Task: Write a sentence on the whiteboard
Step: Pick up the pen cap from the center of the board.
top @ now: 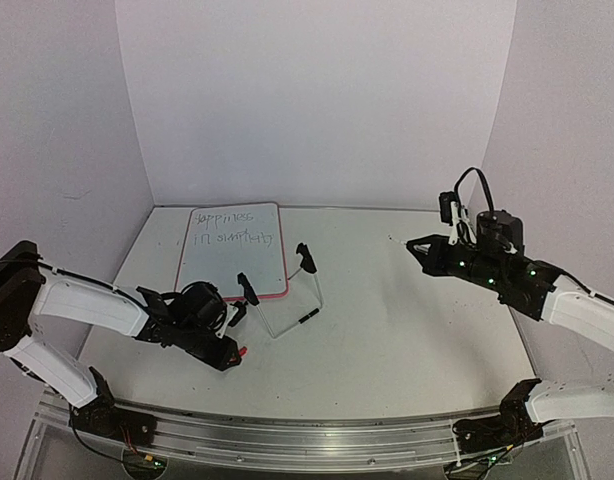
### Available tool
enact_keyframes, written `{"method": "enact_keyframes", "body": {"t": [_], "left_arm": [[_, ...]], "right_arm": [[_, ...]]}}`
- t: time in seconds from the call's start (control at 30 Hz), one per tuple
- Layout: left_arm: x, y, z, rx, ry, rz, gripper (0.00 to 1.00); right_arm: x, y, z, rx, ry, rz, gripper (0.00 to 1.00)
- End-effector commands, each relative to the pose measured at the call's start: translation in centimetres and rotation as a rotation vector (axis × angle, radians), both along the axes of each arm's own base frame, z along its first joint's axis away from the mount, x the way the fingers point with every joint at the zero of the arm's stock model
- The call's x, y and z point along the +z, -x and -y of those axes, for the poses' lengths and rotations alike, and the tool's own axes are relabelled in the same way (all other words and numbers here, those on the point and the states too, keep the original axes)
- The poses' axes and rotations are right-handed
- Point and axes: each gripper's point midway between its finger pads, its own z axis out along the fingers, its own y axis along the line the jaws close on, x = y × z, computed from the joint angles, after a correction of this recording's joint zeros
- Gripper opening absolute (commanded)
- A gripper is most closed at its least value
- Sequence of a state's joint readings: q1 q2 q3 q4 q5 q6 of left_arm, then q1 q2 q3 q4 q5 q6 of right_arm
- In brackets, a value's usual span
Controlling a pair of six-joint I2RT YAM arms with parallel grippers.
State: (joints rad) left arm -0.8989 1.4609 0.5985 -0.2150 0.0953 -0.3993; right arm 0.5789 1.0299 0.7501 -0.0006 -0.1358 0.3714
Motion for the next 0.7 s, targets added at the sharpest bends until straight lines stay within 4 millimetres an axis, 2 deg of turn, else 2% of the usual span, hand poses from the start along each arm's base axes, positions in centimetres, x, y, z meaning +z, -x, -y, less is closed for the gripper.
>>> {"method": "enact_keyframes", "body": {"t": [0.0,0.2,0.3,0.4,0.5,0.67], "left_arm": [[-0.2,-0.3,0.0,-0.009,-0.060,0.016,0.26],[0.1,-0.5,-0.7,0.045,-0.054,0.035,0.06],[0.4,-0.3,-0.8,0.057,-0.039,0.037,0.00],[1.3,-0.1,-0.8,0.064,-0.019,0.029,0.00],[2.9,0.2,-1.2,0.078,0.005,0.038,0.00],[8.1,-0.3,-2.8,0.110,0.002,0.124,0.00]], "right_arm": [[1.1,0.1,0.4,-0.020,-0.017,0.035,0.00],[1.5,0.3,0.3,-0.008,-0.024,0.036,0.00],[1.5,0.7,0.3,0.005,0.000,0.014,0.00],[2.0,1.1,0.2,0.027,0.019,0.000,0.00],[2.3,1.8,-0.3,0.076,0.028,-0.025,0.00],[2.6,3.2,-1.8,0.195,0.054,-0.132,0.00]]}}
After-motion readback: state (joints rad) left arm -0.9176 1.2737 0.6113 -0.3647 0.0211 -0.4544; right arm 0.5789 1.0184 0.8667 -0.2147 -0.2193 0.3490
